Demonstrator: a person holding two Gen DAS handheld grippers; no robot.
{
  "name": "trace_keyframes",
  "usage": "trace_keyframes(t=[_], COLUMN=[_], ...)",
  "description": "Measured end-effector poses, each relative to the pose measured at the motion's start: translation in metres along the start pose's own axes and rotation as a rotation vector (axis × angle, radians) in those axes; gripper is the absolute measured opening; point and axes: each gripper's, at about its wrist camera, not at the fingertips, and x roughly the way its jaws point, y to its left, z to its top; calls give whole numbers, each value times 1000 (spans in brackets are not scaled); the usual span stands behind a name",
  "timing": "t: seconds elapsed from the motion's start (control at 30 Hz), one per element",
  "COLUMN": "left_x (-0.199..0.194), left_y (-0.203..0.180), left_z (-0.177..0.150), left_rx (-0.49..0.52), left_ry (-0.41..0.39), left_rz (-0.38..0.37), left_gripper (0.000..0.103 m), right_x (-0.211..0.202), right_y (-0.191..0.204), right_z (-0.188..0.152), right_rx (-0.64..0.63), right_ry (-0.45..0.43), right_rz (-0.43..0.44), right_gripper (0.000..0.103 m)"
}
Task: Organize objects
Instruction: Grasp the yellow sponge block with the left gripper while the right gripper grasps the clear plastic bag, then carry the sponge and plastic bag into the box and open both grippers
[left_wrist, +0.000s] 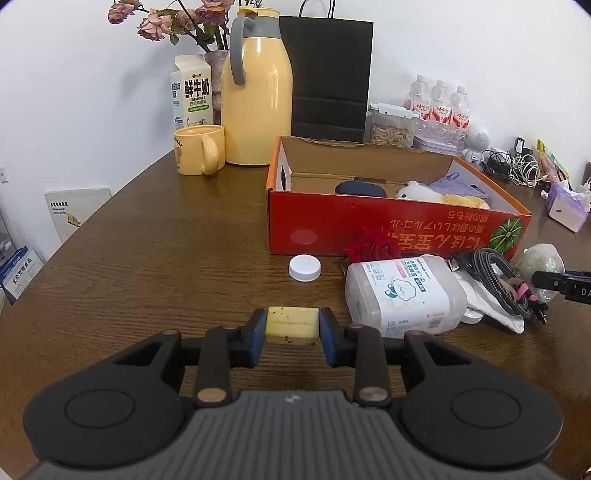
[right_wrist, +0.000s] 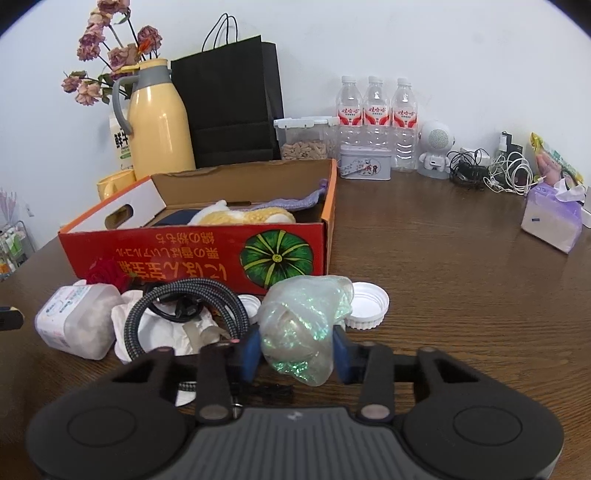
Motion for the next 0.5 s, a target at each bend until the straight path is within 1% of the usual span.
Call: trace_keyframes(t=[0.27,0.5], left_x=[1,-2], left_y=[1,-2], left_z=[14,47], left_rx=[6,39], left_ry=[-33,-132], left_rz=[-3,-5], left_gripper=[31,31], right_x=[-18,-31], right_y=[2,16], right_z=[11,39], right_rx=[-22,-64], right_ry=[-79,-171], right_rz=[14,54], right_gripper=[28,28])
